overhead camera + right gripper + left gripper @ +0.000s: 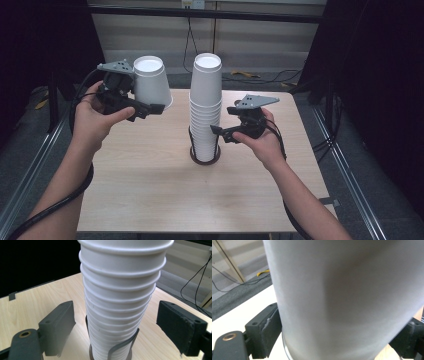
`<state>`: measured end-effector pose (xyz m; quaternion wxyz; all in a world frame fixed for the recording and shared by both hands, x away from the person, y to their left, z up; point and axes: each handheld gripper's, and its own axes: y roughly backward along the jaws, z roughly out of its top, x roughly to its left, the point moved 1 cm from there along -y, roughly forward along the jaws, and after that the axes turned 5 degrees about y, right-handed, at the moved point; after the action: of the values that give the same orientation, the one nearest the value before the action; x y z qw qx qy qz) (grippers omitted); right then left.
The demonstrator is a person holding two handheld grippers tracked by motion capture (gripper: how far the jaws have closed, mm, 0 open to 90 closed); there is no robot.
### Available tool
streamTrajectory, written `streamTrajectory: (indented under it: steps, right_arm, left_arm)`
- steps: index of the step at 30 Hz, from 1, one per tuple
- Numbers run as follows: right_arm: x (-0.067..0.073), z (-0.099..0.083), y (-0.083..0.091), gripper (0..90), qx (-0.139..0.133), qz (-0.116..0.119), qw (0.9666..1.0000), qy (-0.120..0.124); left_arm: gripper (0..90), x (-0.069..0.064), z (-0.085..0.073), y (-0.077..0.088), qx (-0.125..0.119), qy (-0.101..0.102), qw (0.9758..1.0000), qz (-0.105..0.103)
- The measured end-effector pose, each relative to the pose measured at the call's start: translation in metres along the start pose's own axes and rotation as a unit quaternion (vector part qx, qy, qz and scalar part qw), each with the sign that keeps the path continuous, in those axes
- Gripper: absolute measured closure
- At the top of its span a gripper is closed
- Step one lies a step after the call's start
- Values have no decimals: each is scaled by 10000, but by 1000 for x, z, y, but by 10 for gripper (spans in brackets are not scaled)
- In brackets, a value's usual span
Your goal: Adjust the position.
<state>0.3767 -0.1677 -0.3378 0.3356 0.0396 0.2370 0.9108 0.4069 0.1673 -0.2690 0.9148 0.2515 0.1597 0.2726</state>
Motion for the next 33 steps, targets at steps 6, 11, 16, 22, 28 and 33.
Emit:
streamTrajectory:
  steps: [6,11,16,22,28,33]
  right_arm:
    - [1,-5,3,146,-8,33,10000,2]
    - [1,-8,4,146,1,51,10000,17]
    - [1,-13,6,147,48,86,9999,29]
    - [0,-20,9,147,83,137,9999,30]
    - [-1,-25,13,147,90,146,9999,12]
    - [0,-28,15,147,60,198,9998,11]
  left_arm:
    - [117,0,-9,0,93,-25,10000,8]
    - [118,-1,-17,-3,373,-118,9992,50]
    - [119,-3,-27,-5,527,-127,9985,-8]
    - [122,-7,-38,-9,697,-205,9973,-43]
    - [122,-8,-47,-12,757,-198,9969,-37]
    - [123,-9,-57,-18,908,-232,9956,-81]
